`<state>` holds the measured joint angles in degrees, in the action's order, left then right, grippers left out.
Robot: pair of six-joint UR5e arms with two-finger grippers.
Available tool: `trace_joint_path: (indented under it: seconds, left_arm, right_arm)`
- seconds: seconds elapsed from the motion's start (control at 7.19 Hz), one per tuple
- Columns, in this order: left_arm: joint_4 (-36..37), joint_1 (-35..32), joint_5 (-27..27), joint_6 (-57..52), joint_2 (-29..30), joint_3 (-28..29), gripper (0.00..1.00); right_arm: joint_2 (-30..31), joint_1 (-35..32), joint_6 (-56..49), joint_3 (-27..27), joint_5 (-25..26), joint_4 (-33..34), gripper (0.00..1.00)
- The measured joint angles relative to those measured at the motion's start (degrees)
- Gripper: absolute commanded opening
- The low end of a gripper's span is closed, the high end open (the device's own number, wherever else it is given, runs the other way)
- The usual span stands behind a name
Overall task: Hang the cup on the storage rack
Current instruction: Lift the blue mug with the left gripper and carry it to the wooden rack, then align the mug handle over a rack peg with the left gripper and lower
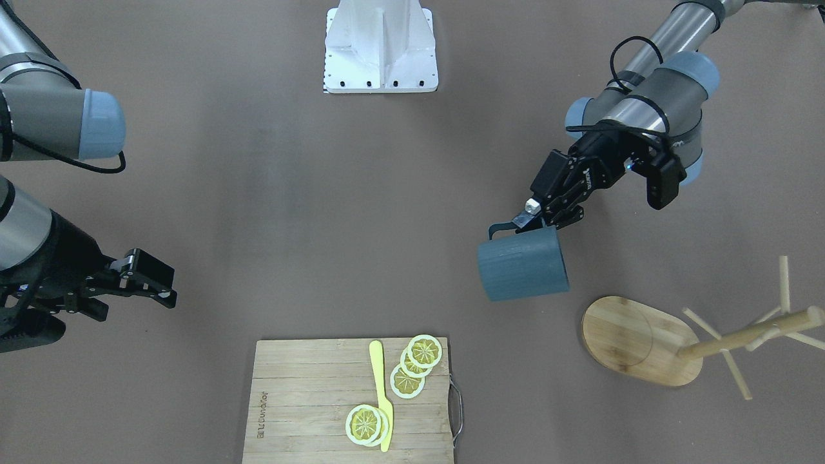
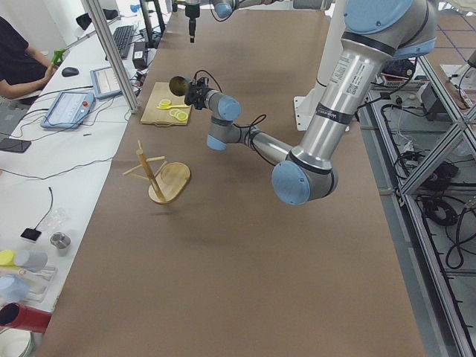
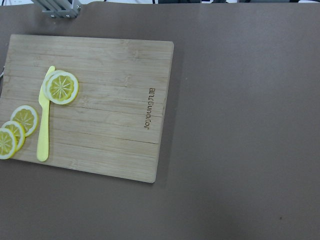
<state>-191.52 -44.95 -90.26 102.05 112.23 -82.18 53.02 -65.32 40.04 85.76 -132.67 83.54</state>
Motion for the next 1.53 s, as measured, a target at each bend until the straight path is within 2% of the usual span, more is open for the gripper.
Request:
trace_joint_path:
  seconds: [0.28, 0.56, 0.84, 1.11, 1.53]
  left_arm:
    - [-10.36, -0.04, 7.55, 13.4, -3.91, 1.65, 0.0]
    - [-17.98, -0.28, 15.41, 23.31, -4.89, 6.33, 0.0]
    - [-19.7, -2.5, 18.41, 29.66, -3.22, 12.46, 0.0]
    - [-19.58, -5.67, 18.92, 35.54, 0.8, 18.64, 0.0]
    - [-16.48, -7.29, 18.96, 38.19, 4.63, 21.41, 0.0]
  right_arm:
    - [1.88, -2.98, -0.22, -0.05, -0.57, 0.16, 0.99]
    - [3.48, -4.93, -0.29, 0.07, -0.6, 0.22, 0.99]
    - [3.66, -5.38, -0.14, 0.47, -0.33, 0.22, 0.99]
    - [3.6, -5.31, 0.2, 0.84, -0.18, 0.22, 0.99]
    - [3.34, -5.26, 0.38, 0.98, -0.06, 0.26, 0.99]
